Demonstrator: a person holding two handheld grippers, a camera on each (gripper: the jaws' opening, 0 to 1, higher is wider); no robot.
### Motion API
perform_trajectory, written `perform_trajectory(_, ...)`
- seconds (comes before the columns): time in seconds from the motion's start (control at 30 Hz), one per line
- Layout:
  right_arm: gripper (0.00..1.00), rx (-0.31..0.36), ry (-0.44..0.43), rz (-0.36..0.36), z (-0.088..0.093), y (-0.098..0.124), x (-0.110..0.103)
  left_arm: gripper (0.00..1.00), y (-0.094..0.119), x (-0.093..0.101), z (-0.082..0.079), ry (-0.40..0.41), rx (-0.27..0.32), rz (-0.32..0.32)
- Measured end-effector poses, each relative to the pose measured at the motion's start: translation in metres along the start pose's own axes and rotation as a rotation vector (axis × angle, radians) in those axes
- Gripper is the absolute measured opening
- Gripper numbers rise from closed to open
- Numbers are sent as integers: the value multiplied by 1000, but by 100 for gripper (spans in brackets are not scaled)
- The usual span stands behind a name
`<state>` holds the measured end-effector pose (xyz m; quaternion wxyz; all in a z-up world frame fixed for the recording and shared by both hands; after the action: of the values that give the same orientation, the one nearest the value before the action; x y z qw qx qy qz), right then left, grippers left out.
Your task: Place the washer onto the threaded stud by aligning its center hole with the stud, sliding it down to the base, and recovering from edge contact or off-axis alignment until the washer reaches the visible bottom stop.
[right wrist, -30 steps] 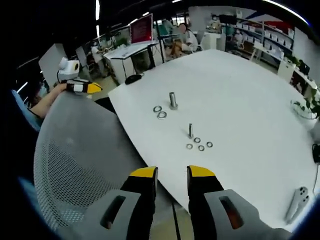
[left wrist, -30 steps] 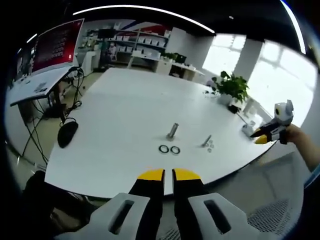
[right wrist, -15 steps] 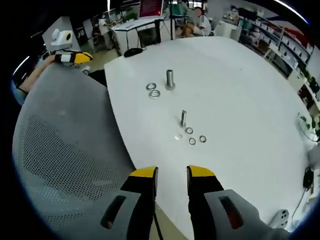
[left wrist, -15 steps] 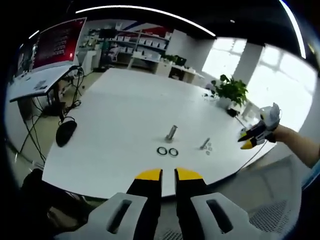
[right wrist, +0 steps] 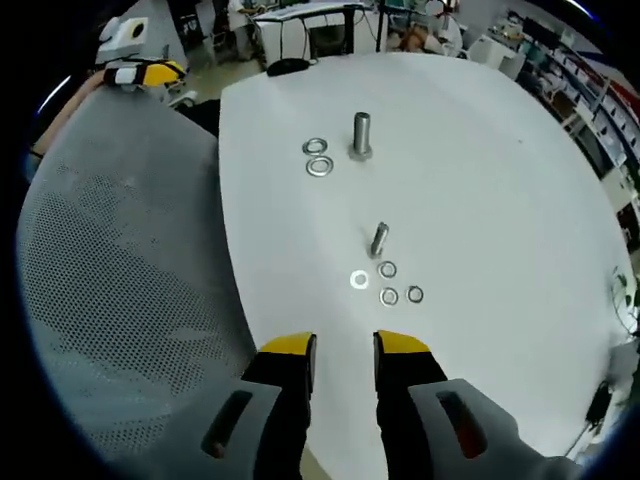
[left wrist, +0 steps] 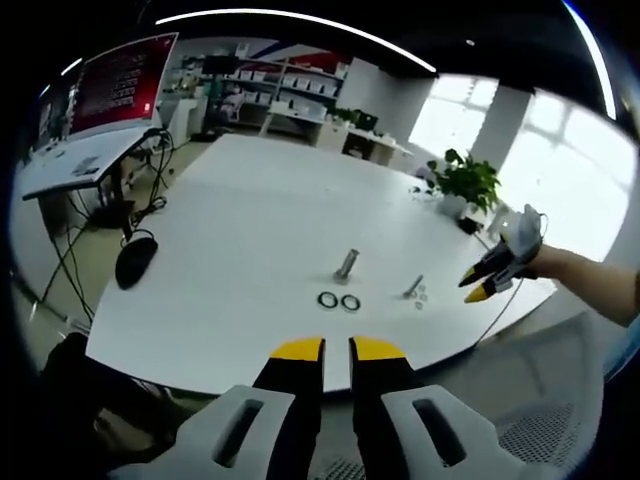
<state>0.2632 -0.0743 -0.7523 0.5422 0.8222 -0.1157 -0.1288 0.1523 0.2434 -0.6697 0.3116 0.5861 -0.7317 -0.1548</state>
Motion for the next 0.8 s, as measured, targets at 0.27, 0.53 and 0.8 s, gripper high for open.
perform_trajectory(0.27, 25, 19, -7, -26, -12, -16, 4, 7, 0, -2, -1, 18, 9, -6)
perform_trajectory(0.53, 25, -11, 11, -20, -18, -33, 12, 7, 0, -2, 0, 23, 3, -9)
perform_trajectory(0.8, 25, -49, 52, -21, -20, -44, 14, 7, 1, -2, 1, 28, 1, -11)
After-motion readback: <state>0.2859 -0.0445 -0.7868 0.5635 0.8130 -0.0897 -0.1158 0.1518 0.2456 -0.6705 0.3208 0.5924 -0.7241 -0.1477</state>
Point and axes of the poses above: the point that each gripper's makers call its tool centre point, and the gripper's own axes: y roughly backward along the fingers, x roughly to its right, z roughly out of its underside, the point moved 2 cm from there along y, roughly backward along the fingers, and after that the axes turned 5 degrees about -z, right-handed, at the moved point
